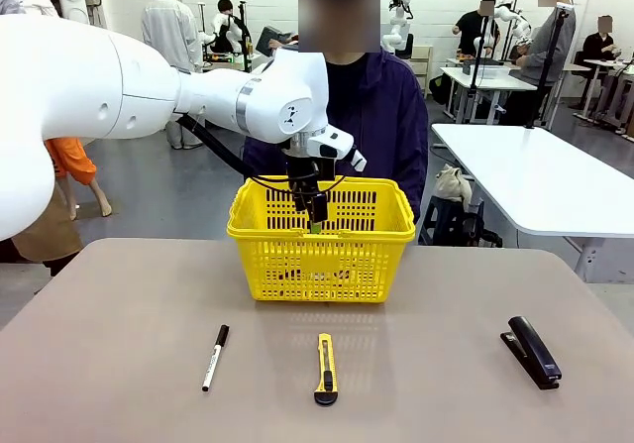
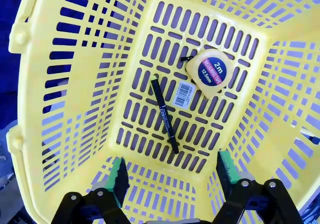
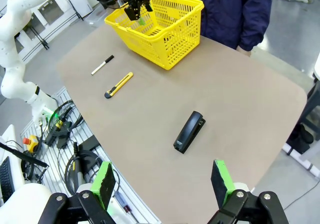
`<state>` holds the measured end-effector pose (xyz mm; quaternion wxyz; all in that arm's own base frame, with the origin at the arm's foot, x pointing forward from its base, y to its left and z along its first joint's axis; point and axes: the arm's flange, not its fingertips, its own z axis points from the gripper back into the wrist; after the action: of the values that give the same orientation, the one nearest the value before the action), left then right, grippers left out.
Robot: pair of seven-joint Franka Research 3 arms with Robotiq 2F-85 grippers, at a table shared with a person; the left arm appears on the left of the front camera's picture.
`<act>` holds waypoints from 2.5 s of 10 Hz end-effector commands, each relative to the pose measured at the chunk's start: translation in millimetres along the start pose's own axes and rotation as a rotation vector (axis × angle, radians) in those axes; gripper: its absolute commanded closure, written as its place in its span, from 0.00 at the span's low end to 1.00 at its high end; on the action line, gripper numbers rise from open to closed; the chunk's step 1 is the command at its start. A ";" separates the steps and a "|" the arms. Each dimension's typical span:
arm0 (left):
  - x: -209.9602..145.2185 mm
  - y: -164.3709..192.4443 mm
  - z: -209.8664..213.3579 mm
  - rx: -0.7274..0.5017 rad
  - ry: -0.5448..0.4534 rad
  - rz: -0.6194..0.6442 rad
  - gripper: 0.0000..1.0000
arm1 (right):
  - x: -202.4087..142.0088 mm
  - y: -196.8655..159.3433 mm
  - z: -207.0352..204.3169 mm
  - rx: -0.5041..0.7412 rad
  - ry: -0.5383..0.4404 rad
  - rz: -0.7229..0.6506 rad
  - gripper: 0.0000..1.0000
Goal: Place the items the person wants into the basket.
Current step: Pick up the item the person points to and place it in the Market Basket.
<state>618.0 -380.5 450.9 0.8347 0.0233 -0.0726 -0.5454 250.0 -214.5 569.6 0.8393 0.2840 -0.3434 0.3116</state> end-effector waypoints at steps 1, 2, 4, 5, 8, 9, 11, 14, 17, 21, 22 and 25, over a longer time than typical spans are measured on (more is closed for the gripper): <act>2.7 -0.5 7.2 0.005 0.020 -0.009 0.01 | 1.9 -0.5 0.5 0.016 -0.033 0.011 0.00; 3.3 0.5 7.8 0.001 0.019 -0.007 0.00 | 1.9 -0.5 0.5 0.016 -0.033 0.011 0.00; 1.2 2.3 12.6 0.001 0.020 0.005 0.00 | 1.9 -0.5 0.5 0.016 -0.033 0.011 0.00; -3.4 -0.2 17.6 0.003 0.020 0.011 0.00 | 1.9 -0.5 0.5 0.016 -0.033 0.011 0.00; -64.0 -41.1 87.9 0.114 -0.038 0.045 0.00 | 1.9 -0.5 0.5 0.016 -0.033 0.011 0.00; -96.9 -55.8 108.7 0.151 -0.061 0.087 0.00 | 1.9 -0.5 0.5 0.016 -0.033 0.011 0.00; -160.9 -72.7 135.2 0.177 -0.122 0.172 0.00 | 1.9 -0.5 0.5 0.016 -0.033 0.011 0.00; -212.1 -90.9 147.1 0.217 -0.192 0.242 0.00 | 1.9 -0.5 0.5 0.016 -0.033 0.011 0.00; -232.1 -82.9 141.0 0.158 -0.204 0.308 0.00 | 1.9 -0.5 0.5 0.016 -0.033 0.011 0.00; -232.3 -89.1 144.4 0.197 -0.179 0.289 0.00 | 1.9 -0.5 0.5 0.016 -0.033 0.011 0.00; -232.3 -89.1 144.4 0.197 -0.179 0.289 0.00 | 1.9 -0.5 0.5 0.016 -0.033 0.011 0.00; -232.3 -89.1 144.4 0.197 -0.179 0.289 0.00 | 1.9 -0.5 0.5 0.016 -0.033 0.011 0.00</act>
<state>425.8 -199.4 559.7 0.8892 0.0405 -0.1997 -0.4095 250.0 -214.8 569.4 0.8396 0.2838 -0.3428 0.3116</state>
